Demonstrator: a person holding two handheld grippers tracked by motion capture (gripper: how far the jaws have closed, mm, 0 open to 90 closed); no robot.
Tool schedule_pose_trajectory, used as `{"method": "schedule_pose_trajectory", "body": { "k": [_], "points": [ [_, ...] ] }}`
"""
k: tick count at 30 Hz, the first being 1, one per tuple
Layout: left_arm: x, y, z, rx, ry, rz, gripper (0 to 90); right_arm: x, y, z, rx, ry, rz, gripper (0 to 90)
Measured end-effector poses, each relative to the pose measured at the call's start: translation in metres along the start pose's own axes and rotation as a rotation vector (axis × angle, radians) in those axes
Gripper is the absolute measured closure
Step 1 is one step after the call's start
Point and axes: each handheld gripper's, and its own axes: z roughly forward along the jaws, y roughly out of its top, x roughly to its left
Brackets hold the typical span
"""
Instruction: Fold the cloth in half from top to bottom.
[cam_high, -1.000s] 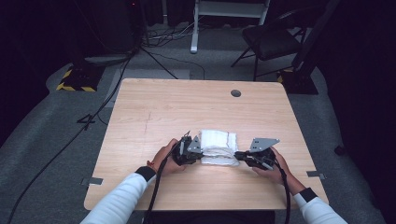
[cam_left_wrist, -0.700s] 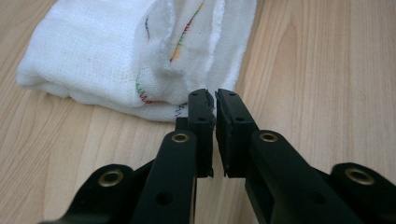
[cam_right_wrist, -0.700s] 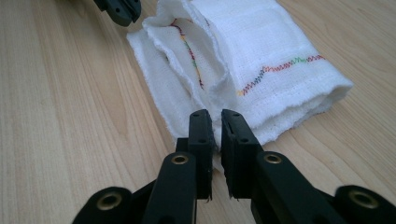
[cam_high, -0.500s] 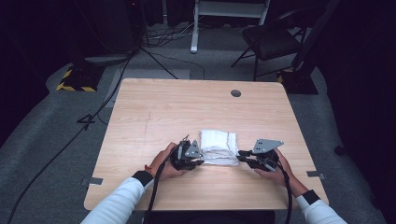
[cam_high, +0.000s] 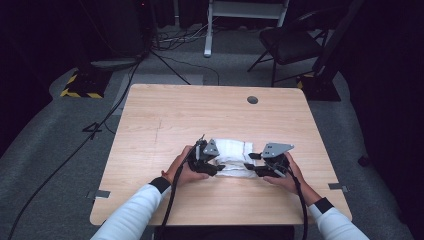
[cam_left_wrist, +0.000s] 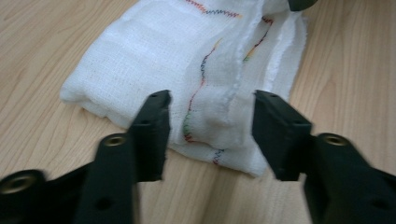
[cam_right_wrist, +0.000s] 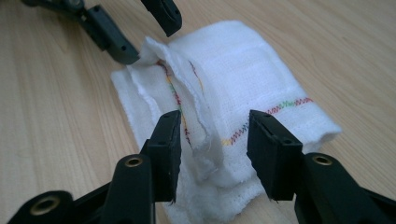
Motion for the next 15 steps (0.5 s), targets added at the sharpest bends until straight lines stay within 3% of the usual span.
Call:
{"method": "schedule_pose_trajectory", "body": {
  "k": [2,4,7,12,15],
  "points": [
    [0.001,-0.002,0.0,0.005,-0.028,0.011,65.1,0.0,-0.002,0.005,0.025,-0.003,0.002,65.8],
    [-0.001,-0.003,-0.002,0.015,-0.025,0.038,70.5,0.001,-0.004,0.006,0.032,0.011,-0.021,77.5],
    [-0.005,-0.002,-0.007,0.011,-0.033,0.073,80.7,0.004,-0.005,0.003,0.044,0.012,-0.059,88.1],
    [-0.015,0.0,-0.017,0.001,-0.05,0.129,88.0,0.005,-0.005,-0.012,0.027,0.021,-0.072,88.8],
    [-0.02,-0.004,-0.018,0.018,-0.058,0.134,88.0,0.007,-0.008,-0.018,0.022,0.041,-0.078,88.6]
  ]
}}
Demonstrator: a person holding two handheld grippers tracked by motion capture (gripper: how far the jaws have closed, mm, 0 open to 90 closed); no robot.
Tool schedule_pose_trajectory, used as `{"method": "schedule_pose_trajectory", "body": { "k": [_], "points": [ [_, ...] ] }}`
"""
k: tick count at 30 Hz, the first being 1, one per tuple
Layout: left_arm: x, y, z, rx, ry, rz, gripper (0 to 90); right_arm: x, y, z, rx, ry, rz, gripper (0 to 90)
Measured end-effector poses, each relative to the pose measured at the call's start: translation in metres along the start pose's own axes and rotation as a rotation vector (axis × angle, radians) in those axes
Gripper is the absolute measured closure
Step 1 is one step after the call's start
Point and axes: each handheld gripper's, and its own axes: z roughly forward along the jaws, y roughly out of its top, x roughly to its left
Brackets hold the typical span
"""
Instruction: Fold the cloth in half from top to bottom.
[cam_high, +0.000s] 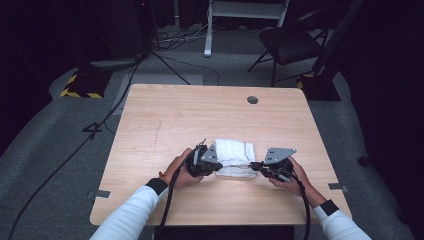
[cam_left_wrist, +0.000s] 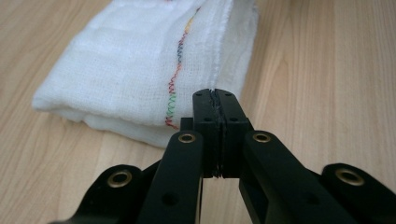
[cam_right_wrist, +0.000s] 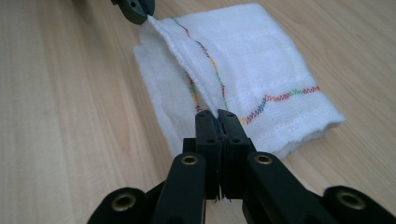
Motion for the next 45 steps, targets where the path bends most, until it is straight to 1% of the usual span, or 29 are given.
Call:
{"method": "schedule_pose_trajectory", "body": {
  "k": [2,6,8,12,14,15,18,19,20,21,23,25,27,28,29,31,33,34,36,37,38,39,43,45],
  "points": [
    [-0.002,-0.003,0.001,0.018,-0.007,0.014,89.5,0.003,-0.004,-0.001,0.016,0.002,-0.008,88.7],
    [-0.005,-0.01,0.008,0.054,-0.006,0.006,89.5,0.006,-0.014,0.004,0.052,0.008,-0.001,88.5],
    [-0.005,-0.01,0.011,0.061,-0.018,0.001,89.6,0.007,-0.016,0.007,0.054,0.011,0.001,87.9],
    [-0.007,-0.013,0.015,0.08,-0.027,0.001,89.5,0.01,-0.018,0.01,0.062,0.019,0.004,86.1],
    [-0.007,-0.014,0.016,0.078,-0.026,-0.001,87.4,0.01,-0.02,0.011,0.052,0.02,0.023,85.3],
    [-0.007,-0.014,0.015,0.073,-0.024,-0.004,87.4,0.01,-0.02,0.011,0.052,0.02,0.023,84.5],
    [-0.006,-0.012,0.012,0.06,-0.011,-0.006,83.5,0.011,-0.019,0.01,0.051,0.016,0.018,79.4],
    [-0.006,-0.011,0.011,0.047,-0.005,-0.003,81.7,0.012,-0.018,0.009,0.052,0.01,0.011,78.5],
    [-0.006,-0.011,0.009,0.038,0.0,-0.01,79.6,0.012,-0.016,0.007,0.05,0.001,0.006,77.6],
    [-0.005,-0.01,0.006,0.03,0.001,-0.01,79.8,0.012,-0.015,0.006,0.044,0.0,0.008,77.1],
    [-0.004,-0.008,0.002,0.016,0.017,-0.019,76.0,0.01,-0.013,0.002,0.031,-0.012,0.008,73.5],
    [-0.003,-0.007,-0.002,-0.004,0.027,-0.015,73.6,0.009,-0.012,-0.001,0.021,-0.024,0.013,70.8],
    [-0.003,-0.005,-0.005,-0.009,0.044,-0.029,66.4,0.007,-0.01,-0.005,0.01,-0.042,0.016,66.8],
    [-0.003,-0.005,-0.008,-0.017,0.047,-0.038,65.6,0.006,-0.009,-0.007,0.004,-0.048,0.021,65.3],
    [-0.002,-0.004,-0.009,-0.024,0.053,-0.038,63.0,0.005,-0.008,-0.009,0.001,-0.054,0.024,63.0],
    [-0.003,-0.003,-0.012,-0.019,0.081,-0.043,55.3,0.003,-0.007,-0.012,-0.004,-0.073,0.031,57.3],
    [-0.003,-0.003,-0.014,-0.021,0.109,-0.054,47.2,0.001,-0.007,-0.014,-0.003,-0.088,0.04,54.4],
    [-0.003,-0.004,-0.015,-0.017,0.119,-0.059,44.8,0.001,-0.007,-0.015,-0.003,-0.09,0.042,53.0],
    [-0.003,-0.004,-0.017,-0.006,0.134,-0.065,37.0,0.0,-0.006,-0.017,0.001,-0.1,0.039,49.8],
    [-0.003,-0.004,-0.018,0.008,0.154,-0.073,34.6,-0.001,-0.005,-0.018,0.001,-0.108,0.041,47.9],
    [-0.004,-0.005,-0.019,0.012,0.164,-0.072,32.6,-0.001,-0.005,-0.019,0.0,-0.114,0.045,46.0],
    [-0.004,-0.006,-0.02,0.01,0.163,-0.076,29.9,-0.002,-0.005,-0.02,0.0,-0.126,0.046,44.1],
    [-0.005,-0.011,-0.026,0.017,0.201,-0.073,27.1,-0.002,-0.007,-0.022,0.027,-0.162,0.045,37.3],
    [-0.004,-0.015,-0.029,0.029,0.229,-0.086,27.0,-0.001,-0.008,-0.023,0.041,-0.176,0.043,35.6]
  ]
}}
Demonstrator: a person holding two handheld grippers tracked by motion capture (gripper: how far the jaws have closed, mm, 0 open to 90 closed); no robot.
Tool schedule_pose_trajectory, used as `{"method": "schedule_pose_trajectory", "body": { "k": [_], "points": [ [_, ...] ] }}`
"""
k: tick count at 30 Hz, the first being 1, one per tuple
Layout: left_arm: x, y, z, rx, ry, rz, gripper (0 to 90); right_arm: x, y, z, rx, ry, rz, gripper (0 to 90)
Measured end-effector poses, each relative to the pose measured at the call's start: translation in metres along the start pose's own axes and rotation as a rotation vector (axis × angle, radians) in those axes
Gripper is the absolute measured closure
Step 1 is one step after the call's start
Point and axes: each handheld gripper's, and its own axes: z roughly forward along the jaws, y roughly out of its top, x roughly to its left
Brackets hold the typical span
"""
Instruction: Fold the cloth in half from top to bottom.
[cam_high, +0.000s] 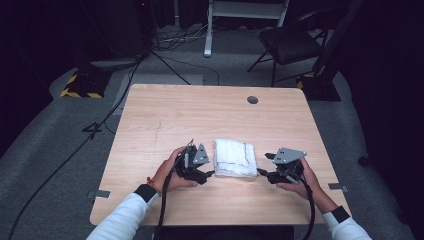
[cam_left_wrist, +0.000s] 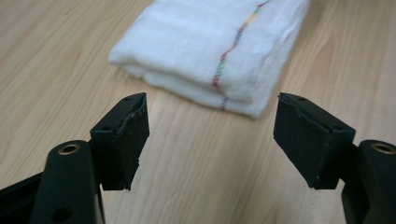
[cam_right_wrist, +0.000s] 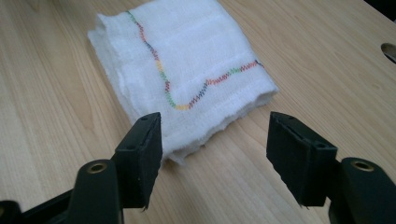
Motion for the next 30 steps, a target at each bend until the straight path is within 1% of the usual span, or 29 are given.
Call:
{"method": "schedule_pose_trajectory", "body": {
  "k": [3,5,6,11,15,18,22,24,26,30],
  "points": [
    [0.002,-0.006,-0.003,0.019,0.022,-0.003,25.4,-0.001,-0.002,-0.003,0.008,-0.014,-0.005,34.2],
    [0.002,-0.009,-0.004,0.034,0.036,0.007,23.3,-0.002,-0.004,-0.004,0.01,-0.018,0.003,34.0],
    [0.002,-0.011,-0.005,0.038,0.041,0.001,23.1,-0.003,-0.005,-0.005,0.007,-0.017,0.008,33.2],
    [0.001,-0.017,-0.012,0.045,0.059,0.01,21.7,-0.006,-0.01,-0.01,0.011,-0.031,0.021,32.0],
    [0.0,-0.022,-0.017,0.046,0.068,0.016,21.7,-0.008,-0.013,-0.014,0.014,-0.055,0.02,32.0],
    [-0.002,-0.026,-0.02,0.055,0.089,0.02,21.4,-0.009,-0.016,-0.017,0.013,-0.065,0.033,32.0],
    [-0.002,-0.033,-0.023,0.073,0.102,0.015,21.0,-0.012,-0.021,-0.021,0.019,-0.08,0.044,31.8],
    [-0.002,-0.038,-0.024,0.089,0.114,0.003,19.0,-0.012,-0.024,-0.023,0.019,-0.086,0.056,31.7],
    [-0.001,-0.042,-0.025,0.083,0.119,-0.007,18.8,-0.013,-0.027,-0.025,0.016,-0.094,0.057,31.7],
    [0.001,-0.051,-0.031,0.077,0.136,-0.026,18.7,-0.013,-0.034,-0.026,0.031,-0.102,0.06,31.7]
  ]
}}
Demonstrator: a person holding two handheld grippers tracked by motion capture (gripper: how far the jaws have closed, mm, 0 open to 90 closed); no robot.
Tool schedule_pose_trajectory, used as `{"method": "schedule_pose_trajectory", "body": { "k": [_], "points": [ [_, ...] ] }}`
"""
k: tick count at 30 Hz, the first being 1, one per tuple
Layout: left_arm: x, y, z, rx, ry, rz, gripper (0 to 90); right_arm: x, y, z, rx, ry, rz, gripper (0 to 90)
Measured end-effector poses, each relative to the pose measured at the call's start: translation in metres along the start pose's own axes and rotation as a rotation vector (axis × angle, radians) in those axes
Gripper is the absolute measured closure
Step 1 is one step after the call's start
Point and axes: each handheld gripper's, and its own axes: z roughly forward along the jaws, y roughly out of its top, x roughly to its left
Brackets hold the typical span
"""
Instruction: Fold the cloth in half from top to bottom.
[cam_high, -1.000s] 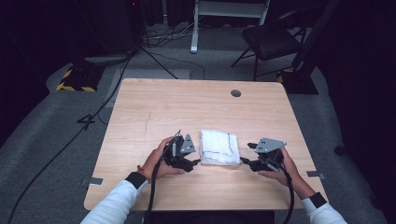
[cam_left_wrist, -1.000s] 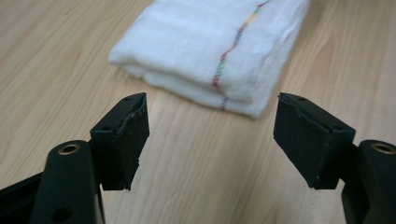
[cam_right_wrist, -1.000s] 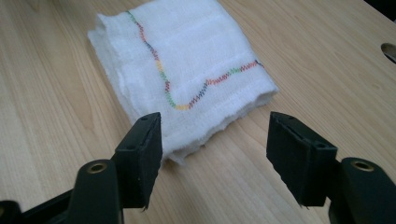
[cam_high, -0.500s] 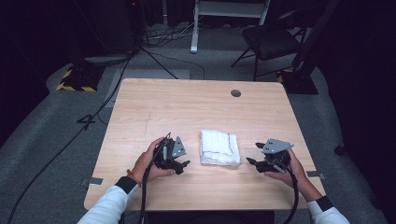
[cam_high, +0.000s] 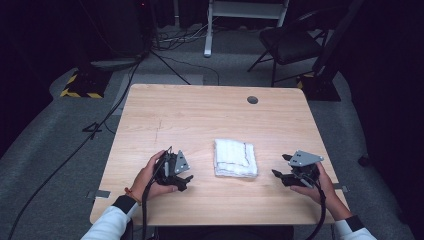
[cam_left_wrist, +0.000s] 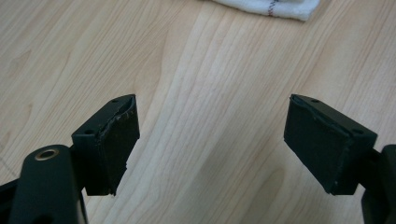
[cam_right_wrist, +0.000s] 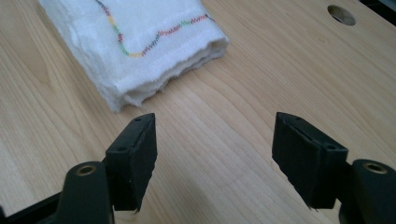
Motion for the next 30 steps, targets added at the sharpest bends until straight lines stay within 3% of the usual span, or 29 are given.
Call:
{"method": "schedule_pose_trajectory", "body": {
  "k": [7,14,19,30],
  "points": [
    [0.004,-0.018,-0.009,-0.005,0.026,-0.045,17.9,-0.004,-0.014,-0.004,0.028,-0.02,0.014,31.7],
    [0.007,-0.031,-0.013,0.001,-0.012,-0.083,17.8,-0.009,-0.034,-0.009,0.051,-0.038,0.053,31.1],
    [0.01,-0.04,-0.016,-0.013,-0.023,-0.103,17.4,-0.014,-0.05,-0.017,0.055,-0.049,0.098,30.4],
    [0.019,-0.066,-0.022,-0.017,-0.018,-0.195,17.5,-0.024,-0.084,-0.031,0.045,-0.052,0.226,28.9]
  ]
}}
